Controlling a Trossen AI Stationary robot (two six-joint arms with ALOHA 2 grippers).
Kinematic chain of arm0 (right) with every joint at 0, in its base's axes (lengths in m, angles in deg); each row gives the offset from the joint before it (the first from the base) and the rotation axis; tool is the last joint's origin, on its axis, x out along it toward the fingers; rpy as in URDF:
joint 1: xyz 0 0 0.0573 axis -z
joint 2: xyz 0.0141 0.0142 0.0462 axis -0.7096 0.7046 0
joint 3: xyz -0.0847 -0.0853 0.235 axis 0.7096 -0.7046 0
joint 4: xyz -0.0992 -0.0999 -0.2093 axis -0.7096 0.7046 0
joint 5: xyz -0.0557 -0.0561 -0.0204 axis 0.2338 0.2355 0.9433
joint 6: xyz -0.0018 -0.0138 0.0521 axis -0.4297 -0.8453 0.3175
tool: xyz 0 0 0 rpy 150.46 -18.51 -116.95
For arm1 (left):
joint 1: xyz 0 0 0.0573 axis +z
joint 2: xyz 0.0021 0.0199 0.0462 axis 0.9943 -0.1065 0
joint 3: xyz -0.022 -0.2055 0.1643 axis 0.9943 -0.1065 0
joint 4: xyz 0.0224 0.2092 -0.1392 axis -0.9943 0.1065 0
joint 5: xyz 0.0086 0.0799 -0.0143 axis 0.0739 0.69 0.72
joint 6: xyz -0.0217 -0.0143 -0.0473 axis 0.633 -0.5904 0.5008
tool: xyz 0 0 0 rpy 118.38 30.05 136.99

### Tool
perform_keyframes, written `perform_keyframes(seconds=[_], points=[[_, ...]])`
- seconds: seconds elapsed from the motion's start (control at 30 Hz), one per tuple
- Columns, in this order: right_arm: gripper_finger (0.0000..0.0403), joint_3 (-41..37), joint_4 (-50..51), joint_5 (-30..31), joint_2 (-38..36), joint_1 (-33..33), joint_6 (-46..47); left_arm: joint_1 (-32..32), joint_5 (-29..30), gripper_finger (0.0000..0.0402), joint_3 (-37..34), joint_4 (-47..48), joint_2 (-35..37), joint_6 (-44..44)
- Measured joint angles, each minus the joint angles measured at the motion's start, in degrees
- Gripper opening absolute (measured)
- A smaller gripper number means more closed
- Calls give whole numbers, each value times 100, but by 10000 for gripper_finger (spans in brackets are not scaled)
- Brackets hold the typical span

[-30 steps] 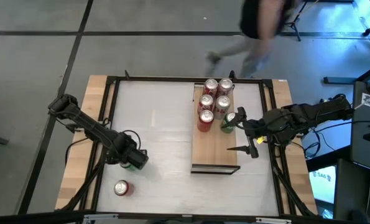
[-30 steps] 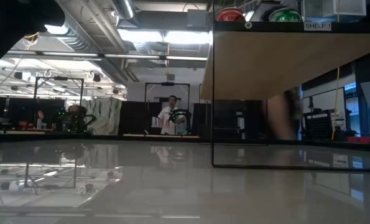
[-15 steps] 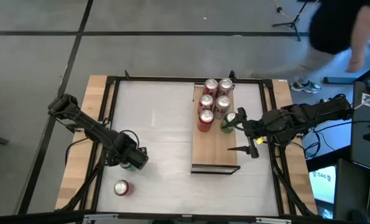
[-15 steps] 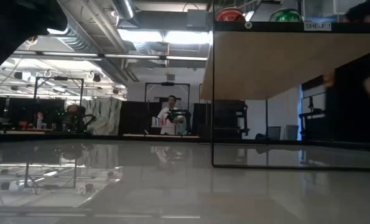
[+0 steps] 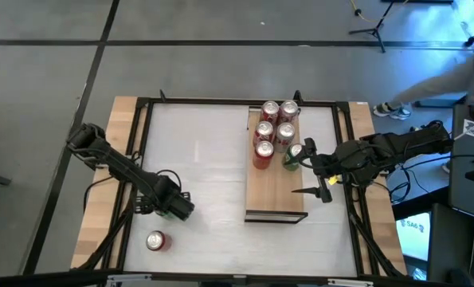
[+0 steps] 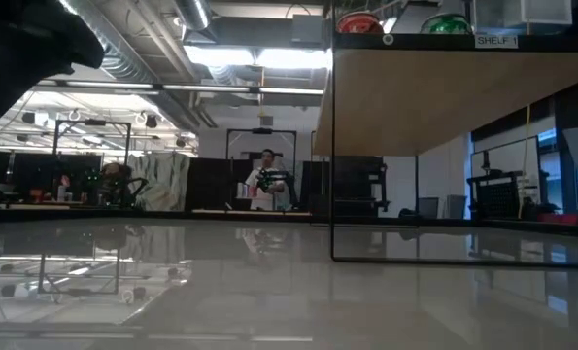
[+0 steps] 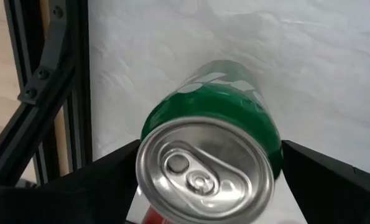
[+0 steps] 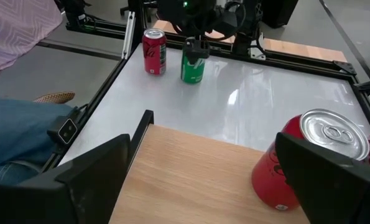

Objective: Place canned beverage on shelf
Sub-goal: Put the green soda can on the shelf aligned with the other green soda can

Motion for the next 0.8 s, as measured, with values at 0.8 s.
perform_keyframes(seconds=[0.8], points=[[397,0,-7,0,0,0,-2,503,901,282,9,-91,-45,-4283]])
